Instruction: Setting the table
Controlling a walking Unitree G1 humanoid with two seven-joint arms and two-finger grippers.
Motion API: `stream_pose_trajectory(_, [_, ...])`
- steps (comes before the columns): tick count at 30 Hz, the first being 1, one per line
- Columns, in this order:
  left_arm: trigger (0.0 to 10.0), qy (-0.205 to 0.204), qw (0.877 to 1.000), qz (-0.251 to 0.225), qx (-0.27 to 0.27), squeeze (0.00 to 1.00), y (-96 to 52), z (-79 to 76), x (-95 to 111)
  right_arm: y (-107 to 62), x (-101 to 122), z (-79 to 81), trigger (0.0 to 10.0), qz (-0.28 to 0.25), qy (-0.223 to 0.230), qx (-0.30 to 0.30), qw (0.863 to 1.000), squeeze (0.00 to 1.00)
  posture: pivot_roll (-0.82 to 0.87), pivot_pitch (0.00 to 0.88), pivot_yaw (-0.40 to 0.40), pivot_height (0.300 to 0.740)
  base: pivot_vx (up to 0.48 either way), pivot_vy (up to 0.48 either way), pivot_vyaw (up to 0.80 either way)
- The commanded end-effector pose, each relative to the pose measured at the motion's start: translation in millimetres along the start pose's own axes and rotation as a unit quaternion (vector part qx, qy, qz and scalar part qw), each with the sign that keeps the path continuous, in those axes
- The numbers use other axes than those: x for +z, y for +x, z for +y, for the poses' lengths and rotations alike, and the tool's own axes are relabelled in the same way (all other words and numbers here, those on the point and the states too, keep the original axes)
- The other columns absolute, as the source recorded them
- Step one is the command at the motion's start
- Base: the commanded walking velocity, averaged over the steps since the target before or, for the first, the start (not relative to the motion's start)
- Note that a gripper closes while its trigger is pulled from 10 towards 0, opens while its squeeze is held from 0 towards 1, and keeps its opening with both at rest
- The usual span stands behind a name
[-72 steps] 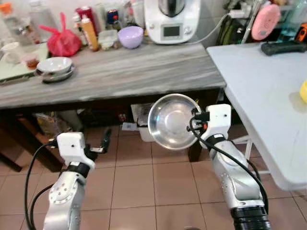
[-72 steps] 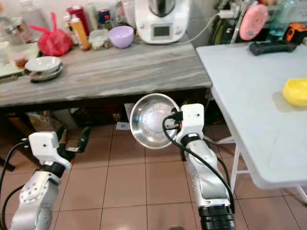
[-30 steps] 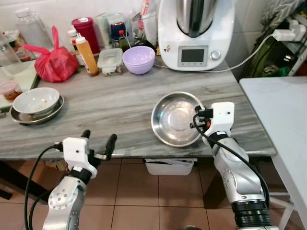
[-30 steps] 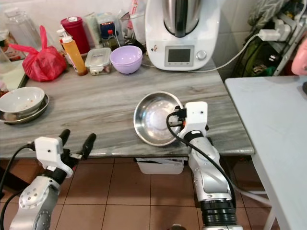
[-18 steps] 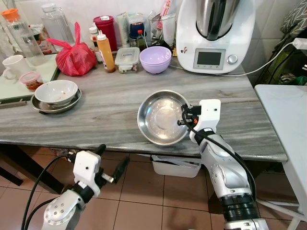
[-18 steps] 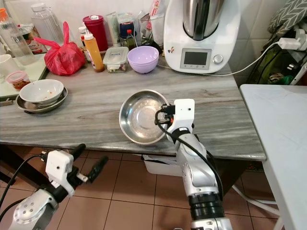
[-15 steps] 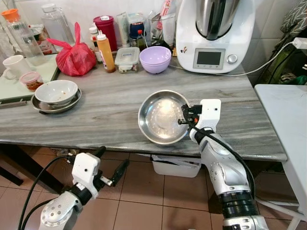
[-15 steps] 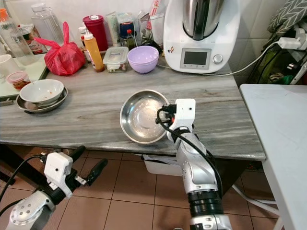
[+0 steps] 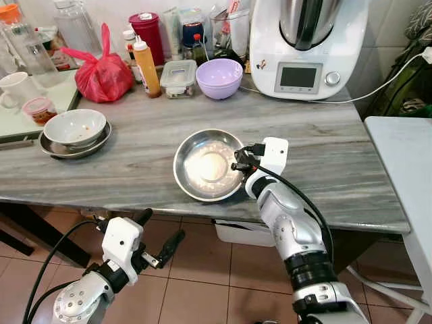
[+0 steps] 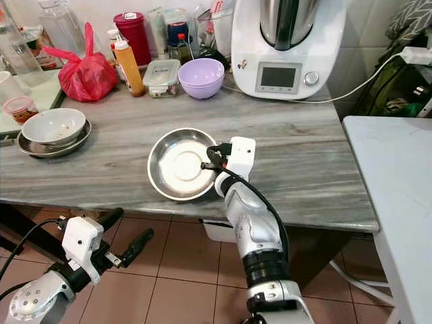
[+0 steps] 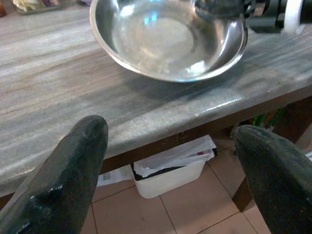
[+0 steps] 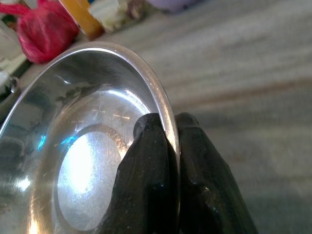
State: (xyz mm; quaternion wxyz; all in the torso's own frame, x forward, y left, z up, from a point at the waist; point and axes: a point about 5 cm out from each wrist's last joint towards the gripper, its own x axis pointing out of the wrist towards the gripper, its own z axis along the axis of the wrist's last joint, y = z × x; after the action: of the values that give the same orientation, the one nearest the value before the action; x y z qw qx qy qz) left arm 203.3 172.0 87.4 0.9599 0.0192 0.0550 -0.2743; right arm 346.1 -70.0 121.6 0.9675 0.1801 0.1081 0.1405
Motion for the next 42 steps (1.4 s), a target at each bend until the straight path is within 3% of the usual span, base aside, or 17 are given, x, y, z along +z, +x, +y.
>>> stream_pose_trajectory(1, [10.0,0.004,1.0,0.001,-0.005,0.0,-3.1,1.0,3.2,5.0,-0.5,10.7,10.0,0.002,0.014,0.009,1.0,0.0,-0.03,0.095,0.083,0.74,0.0,0.0,0.0])
stream_pose_trajectory(7, [10.0,0.009,1.0,-0.011,0.003,0.0,-1.1,3.5,11.0,9.1,-9.7,15.4,10.0,0.03,0.024,0.01,0.999,0.02,-0.03,0.088,0.084,0.74,0.0,0.0,0.0])
stream_pose_trajectory(8, [10.0,0.009,1.0,-0.012,0.004,0.0,-0.5,3.9,11.5,9.7,-11.1,15.4,10.0,0.034,0.026,0.009,0.999,1.0,-0.03,0.088,0.084,0.74,0.0,0.0,0.0])
stream_pose_trajectory(19, [10.0,0.005,1.0,-0.011,0.005,0.0,3.2,7.3,7.4,14.8,-14.1,15.0,10.0,0.041,0.025,0.005,0.999,1.0,-0.04,0.081,0.08,0.74,0.0,0.0,0.0])
stream_pose_trajectory(30, [10.0,0.008,1.0,-0.013,0.009,0.0,4.7,10.0,4.8,19.3,6.3,26.2,10.0,-0.019,0.038,0.045,0.998,1.0,-0.04,0.079,0.082,0.74,0.0,0.0,0.0])
stream_pose_trajectory(33, [10.0,0.002,1.0,-0.018,0.016,0.0,5.2,10.7,5.5,18.1,10.9,29.4,10.0,-0.034,0.016,0.059,0.998,1.0,-0.04,0.079,0.082,0.74,0.0,0.0,0.0])
stream_pose_trajectory(36, [10.0,-0.004,0.999,-0.031,0.023,0.0,7.6,11.8,11.8,12.0,23.3,29.4,10.0,-0.074,-0.058,0.075,0.993,1.0,-0.04,0.078,0.08,0.74,0.0,0.0,0.0])
stream_pose_trajectory(37, [10.0,-0.004,0.999,-0.031,0.023,0.0,7.6,11.8,11.8,12.0,23.3,29.4,10.0,-0.074,-0.058,0.075,0.993,1.0,-0.04,0.078,0.08,0.74,0.0,0.0,0.0])
stream_pose_trajectory(39, [10.0,-0.002,0.999,-0.04,0.023,0.0,9.8,11.6,17.8,3.9,37.1,21.1,10.0,-0.108,-0.111,0.071,0.985,1.0,-0.04,0.079,0.078,0.74,0.0,0.0,0.0])
stream_pose_trajectory(42, [10.0,-0.003,0.998,-0.054,0.031,0.0,12.0,10.0,24.0,-7.4,50.8,7.0,10.0,-0.139,-0.142,0.058,0.978,1.0,-0.04,0.08,0.077,0.74,0.0,0.0,0.0])
